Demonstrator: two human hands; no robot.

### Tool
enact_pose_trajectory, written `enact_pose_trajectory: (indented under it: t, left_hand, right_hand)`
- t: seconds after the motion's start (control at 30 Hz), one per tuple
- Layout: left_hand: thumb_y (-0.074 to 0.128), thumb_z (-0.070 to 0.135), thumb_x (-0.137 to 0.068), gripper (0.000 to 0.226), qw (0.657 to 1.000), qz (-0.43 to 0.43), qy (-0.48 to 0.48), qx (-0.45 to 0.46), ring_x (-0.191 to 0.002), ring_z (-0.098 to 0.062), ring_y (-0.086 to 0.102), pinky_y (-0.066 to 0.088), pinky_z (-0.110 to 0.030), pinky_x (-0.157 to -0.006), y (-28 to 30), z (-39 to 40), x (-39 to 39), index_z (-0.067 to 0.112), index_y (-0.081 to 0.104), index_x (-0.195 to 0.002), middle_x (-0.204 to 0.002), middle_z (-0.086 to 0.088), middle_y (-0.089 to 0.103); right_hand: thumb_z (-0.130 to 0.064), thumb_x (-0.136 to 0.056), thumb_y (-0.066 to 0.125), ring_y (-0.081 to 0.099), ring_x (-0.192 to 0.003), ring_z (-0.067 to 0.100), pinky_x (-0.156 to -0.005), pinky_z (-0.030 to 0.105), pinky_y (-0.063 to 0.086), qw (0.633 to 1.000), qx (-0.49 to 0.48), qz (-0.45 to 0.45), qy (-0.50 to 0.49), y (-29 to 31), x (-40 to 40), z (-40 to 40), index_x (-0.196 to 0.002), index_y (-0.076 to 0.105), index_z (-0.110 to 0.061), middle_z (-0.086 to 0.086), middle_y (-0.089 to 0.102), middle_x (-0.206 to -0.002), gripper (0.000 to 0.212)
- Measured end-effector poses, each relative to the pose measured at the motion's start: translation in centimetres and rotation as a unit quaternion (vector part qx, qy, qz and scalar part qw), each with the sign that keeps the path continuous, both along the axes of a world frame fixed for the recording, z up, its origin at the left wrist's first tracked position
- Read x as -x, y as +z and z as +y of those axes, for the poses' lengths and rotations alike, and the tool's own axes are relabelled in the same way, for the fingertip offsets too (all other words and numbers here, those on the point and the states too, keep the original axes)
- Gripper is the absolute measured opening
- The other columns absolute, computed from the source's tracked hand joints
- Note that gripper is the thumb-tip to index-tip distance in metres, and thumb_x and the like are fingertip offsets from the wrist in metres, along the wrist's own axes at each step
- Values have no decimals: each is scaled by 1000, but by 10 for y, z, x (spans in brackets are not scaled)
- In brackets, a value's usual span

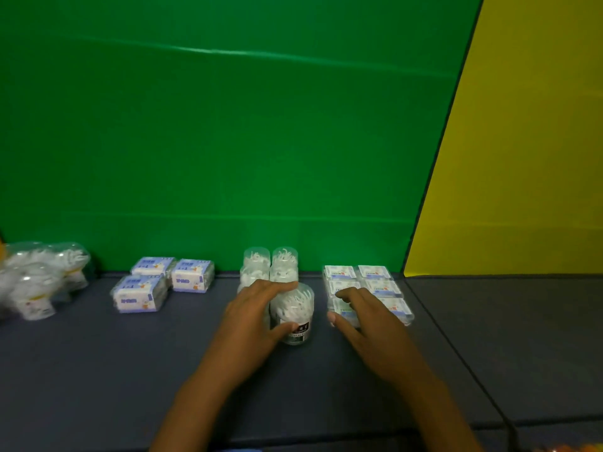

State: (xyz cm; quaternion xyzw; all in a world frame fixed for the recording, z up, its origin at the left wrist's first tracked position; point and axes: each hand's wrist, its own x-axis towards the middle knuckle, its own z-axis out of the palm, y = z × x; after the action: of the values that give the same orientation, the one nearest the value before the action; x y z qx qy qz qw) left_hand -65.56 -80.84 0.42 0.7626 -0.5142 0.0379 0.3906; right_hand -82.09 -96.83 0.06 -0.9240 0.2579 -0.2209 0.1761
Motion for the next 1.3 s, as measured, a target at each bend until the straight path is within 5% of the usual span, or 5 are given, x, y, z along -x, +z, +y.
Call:
enact_pose_trajectory:
  t: [0.13,0.33,0.77,1.3]
  left_hand:
    - [78,44,-70,63,992,-81,85,-53,-122,-11,45,37,-34,-102,-16,4,8,44,51,-127,-127,17,55]
    - [73,44,-74,60,983,-121,124,-66,-128,-11,38,25,-32,-105,-28,5,23,42,48,-129,-129,17,52]
    - [67,48,-79,62,977,-146,122,-92,-125,-16,39,34,-34,-104,0,24,31,36,43,-135,-135,9,43]
    - [47,60,-88,65,933,-162,257,-191,-126,-21,41,42,-35,-99,37,212,-5,30,30,-143,-140,1,40]
  right_hand:
    - [-55,-95,47,50,-108,7,-87,24,41,999,-12,-1,37,-9,-1,-1,-130,45,-31,-9,51,-125,42]
    - [-54,-95,50,51,-112,7,-90,26,43,997,-14,-14,72,-12,1,-4,-130,45,-31,-10,52,-127,43]
    - [-53,-96,47,49,-116,10,-88,26,43,995,59,14,78,7,22,7,-134,41,-31,-9,48,-131,45]
    - [-64,-92,44,38,-130,19,-103,35,38,979,157,51,120,56,-45,161,-146,30,-24,-2,37,-145,69]
